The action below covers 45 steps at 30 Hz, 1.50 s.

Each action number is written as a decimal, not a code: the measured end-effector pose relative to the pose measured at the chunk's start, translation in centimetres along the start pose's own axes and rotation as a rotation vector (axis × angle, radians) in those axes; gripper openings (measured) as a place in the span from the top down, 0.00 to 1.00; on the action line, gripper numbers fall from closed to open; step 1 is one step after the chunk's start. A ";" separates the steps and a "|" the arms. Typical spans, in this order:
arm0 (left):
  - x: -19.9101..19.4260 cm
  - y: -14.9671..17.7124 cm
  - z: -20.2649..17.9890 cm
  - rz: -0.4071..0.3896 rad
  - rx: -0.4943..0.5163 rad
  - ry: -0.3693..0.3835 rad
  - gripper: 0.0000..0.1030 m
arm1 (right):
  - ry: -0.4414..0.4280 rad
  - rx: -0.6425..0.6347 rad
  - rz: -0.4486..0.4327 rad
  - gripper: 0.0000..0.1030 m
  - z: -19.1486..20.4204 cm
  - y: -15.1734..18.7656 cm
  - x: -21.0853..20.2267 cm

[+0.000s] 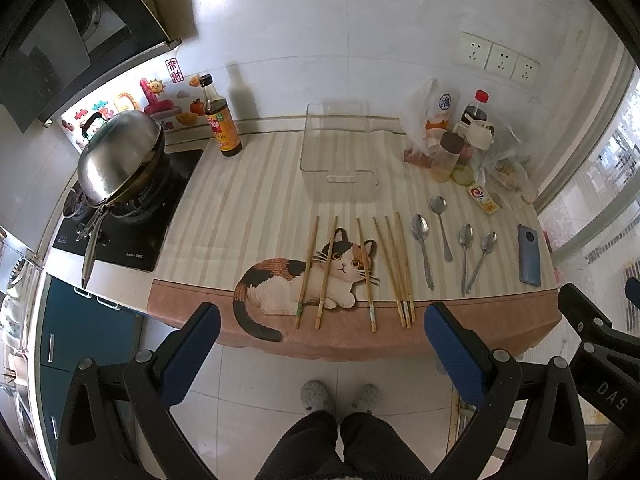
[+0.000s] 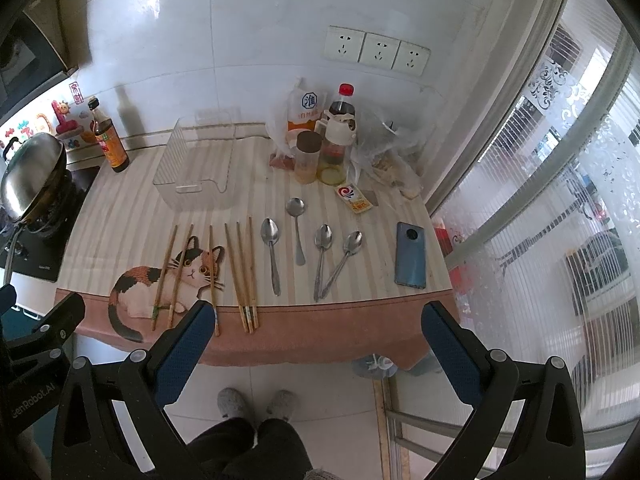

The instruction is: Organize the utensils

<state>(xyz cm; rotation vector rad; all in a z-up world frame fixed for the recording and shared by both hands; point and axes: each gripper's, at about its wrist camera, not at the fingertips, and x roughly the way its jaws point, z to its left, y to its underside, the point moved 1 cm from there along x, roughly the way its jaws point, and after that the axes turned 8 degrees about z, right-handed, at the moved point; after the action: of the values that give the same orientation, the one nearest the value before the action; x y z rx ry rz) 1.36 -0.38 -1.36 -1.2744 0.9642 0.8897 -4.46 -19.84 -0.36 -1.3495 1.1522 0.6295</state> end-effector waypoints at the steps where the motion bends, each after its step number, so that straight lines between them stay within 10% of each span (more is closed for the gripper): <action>1: 0.1 -0.1 -0.1 0.001 0.000 -0.001 0.00 | 0.000 -0.001 0.001 0.00 0.1 -0.1 0.1; 45: 1.8 -1.0 1.1 0.003 0.004 0.002 0.00 | -0.005 -0.002 0.023 0.00 0.0 -1.2 1.5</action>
<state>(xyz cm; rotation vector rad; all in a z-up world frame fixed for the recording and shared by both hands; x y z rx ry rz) 3.02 0.60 -2.65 -1.2714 0.9691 0.8882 -2.85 -20.41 -1.18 -1.3369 1.1645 0.6503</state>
